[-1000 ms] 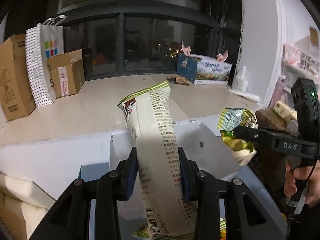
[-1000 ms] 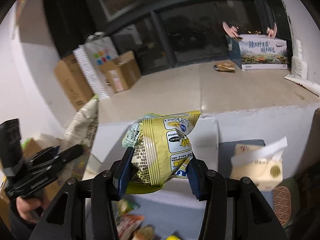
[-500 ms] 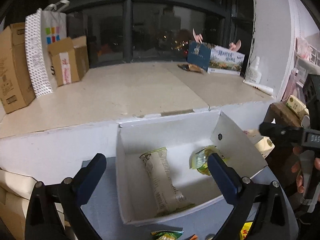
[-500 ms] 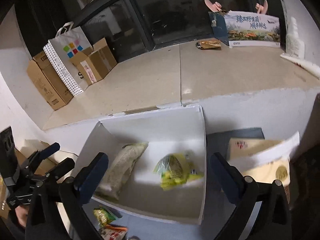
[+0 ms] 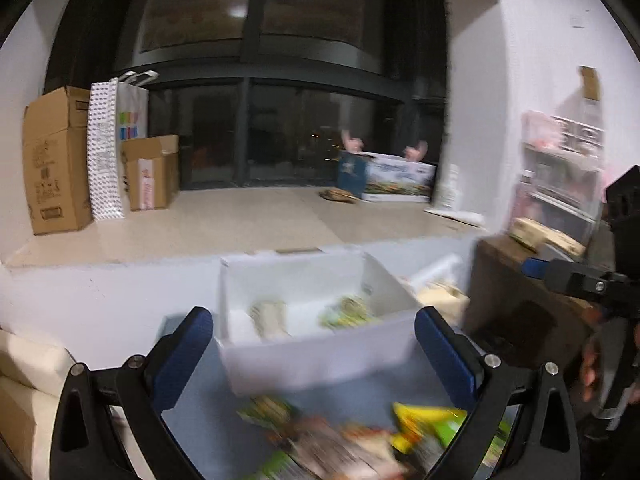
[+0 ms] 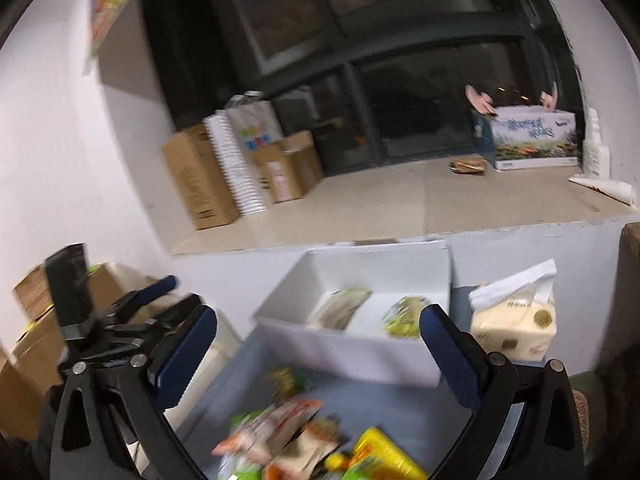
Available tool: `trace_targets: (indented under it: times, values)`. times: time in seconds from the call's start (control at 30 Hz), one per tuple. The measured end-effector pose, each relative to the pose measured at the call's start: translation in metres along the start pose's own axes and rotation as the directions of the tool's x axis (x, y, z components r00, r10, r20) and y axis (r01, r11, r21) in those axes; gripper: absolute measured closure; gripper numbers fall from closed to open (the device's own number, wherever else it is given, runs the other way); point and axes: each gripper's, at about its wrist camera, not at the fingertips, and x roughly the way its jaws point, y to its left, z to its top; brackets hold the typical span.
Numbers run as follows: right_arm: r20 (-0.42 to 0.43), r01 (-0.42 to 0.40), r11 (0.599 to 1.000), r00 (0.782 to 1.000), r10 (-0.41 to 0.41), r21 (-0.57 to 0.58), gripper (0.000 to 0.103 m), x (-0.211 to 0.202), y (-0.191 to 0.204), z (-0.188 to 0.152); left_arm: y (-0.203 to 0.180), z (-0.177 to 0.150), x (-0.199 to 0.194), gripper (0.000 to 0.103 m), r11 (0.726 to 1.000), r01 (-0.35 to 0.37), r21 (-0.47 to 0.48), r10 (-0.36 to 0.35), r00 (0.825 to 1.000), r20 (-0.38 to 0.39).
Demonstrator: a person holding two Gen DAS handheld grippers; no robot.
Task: Organize snacks
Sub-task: 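Move both open tools back over the snack pile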
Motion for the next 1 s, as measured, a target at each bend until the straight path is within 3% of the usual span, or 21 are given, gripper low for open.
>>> trace_targets:
  times: [0.17, 0.3, 0.43, 0.5, 0.63, 1.0]
  values:
    - [0.06, -0.022, 1.0, 0.998, 0.023, -0.007, 0.0, -0.06, 0.02, -0.055, -0.04, -0.042, -0.05, 0.0, 0.996, 0.085, 0.002, -0.085, 0.996, 0.011]
    - [0.075, 0.043, 0.999, 0.996, -0.044, 0.017, 0.0, -0.097, 0.025, -0.109, -0.066, -0.077, -0.08, 0.0, 0.994, 0.105, -0.011, -0.105, 0.994, 0.019]
    - [0.043, 0.08, 0.996, 0.996, -0.078, -0.028, 0.0, -0.117, 0.029, -0.145, -0.088, -0.099, -0.092, 0.0, 0.996, 0.076, 0.037, -0.076, 0.997, -0.018]
    - [0.037, 0.063, 0.997, 0.997, -0.061, -0.046, 0.0, -0.123, 0.028, -0.153, -0.094, -0.103, -0.096, 0.0, 0.996, 0.077, 0.044, -0.076, 0.997, -0.021]
    - [-0.012, 0.112, 0.991, 0.993, -0.113, -0.075, 0.0, -0.117, 0.026, -0.157, -0.096, -0.104, -0.101, 0.0, 0.996, 0.083, 0.024, -0.082, 0.996, -0.027]
    - [-0.042, 0.177, 0.982, 0.983, -0.18, -0.064, 0.0, -0.114, 0.023, -0.159, -0.075, -0.107, -0.118, 0.0, 0.996, 0.065, -0.055, -0.065, 0.998, -0.01]
